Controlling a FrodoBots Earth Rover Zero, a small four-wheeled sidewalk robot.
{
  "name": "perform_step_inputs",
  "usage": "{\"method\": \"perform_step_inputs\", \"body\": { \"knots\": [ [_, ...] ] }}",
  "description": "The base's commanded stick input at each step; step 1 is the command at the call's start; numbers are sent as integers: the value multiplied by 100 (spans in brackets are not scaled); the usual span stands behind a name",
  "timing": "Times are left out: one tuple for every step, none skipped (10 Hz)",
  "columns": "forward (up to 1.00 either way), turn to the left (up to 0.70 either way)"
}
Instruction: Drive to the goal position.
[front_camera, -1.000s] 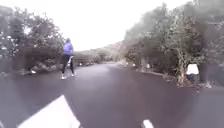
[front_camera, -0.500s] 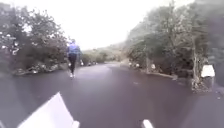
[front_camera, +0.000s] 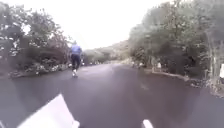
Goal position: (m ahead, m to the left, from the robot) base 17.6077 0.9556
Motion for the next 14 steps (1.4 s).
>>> {"method": "perform_step_inputs", "body": {
  "knots": [
    [100,0],
    [100,0],
    [100,0],
    [100,0],
    [100,0],
    [100,-7],
    [100,-31],
    [100,-36],
    [100,-26],
    [100,-13],
    [100,0],
    [100,0],
    [100,0],
    [100,0]
  ]
}}
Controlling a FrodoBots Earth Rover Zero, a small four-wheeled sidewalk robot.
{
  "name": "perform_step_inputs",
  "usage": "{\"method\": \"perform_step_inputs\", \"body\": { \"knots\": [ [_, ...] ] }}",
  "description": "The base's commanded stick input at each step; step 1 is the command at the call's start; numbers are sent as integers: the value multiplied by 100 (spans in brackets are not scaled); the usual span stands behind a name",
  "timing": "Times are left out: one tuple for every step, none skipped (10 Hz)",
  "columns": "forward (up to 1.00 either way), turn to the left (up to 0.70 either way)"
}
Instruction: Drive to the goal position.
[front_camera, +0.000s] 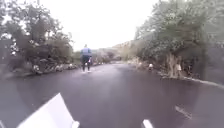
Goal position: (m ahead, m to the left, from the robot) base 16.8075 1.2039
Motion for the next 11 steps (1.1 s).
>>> {"method": "perform_step_inputs", "body": {
  "knots": [
    [100,0],
    [100,0],
    [100,0],
    [100,-12],
    [100,-34],
    [100,-39],
    [100,-30],
    [100,-10],
    [100,0],
    [100,0],
    [100,0]
  ]
}}
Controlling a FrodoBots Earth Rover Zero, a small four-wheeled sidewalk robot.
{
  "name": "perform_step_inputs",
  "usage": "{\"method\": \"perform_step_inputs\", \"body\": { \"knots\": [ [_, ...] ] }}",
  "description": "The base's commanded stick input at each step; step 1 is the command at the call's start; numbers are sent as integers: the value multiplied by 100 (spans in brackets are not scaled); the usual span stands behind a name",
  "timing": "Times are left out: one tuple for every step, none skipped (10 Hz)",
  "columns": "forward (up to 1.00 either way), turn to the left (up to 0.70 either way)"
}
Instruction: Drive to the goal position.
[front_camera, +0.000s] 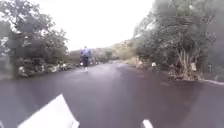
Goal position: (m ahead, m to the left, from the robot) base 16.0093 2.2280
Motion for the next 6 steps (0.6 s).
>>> {"method": "perform_step_inputs", "body": {
  "knots": [
    [100,0],
    [100,0],
    [100,0],
    [100,0],
    [100,-40],
    [100,-40]
  ]
}}
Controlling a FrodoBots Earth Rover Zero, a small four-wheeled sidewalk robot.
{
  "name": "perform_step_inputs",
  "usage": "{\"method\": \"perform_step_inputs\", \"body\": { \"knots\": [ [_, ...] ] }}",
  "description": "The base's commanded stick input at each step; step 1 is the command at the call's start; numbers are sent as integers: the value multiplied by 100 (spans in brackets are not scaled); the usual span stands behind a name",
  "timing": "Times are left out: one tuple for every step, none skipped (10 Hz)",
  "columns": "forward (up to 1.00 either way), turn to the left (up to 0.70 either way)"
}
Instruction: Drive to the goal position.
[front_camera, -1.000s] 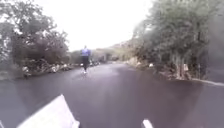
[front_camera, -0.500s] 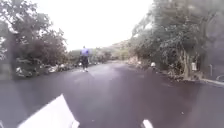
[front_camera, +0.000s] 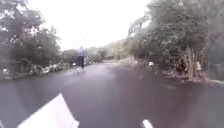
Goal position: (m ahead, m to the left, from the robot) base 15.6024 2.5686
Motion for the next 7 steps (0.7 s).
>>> {"method": "perform_step_inputs", "body": {
  "knots": [
    [100,-39],
    [100,0],
    [100,0],
    [100,0],
    [100,0],
    [100,0],
    [100,0]
  ]
}}
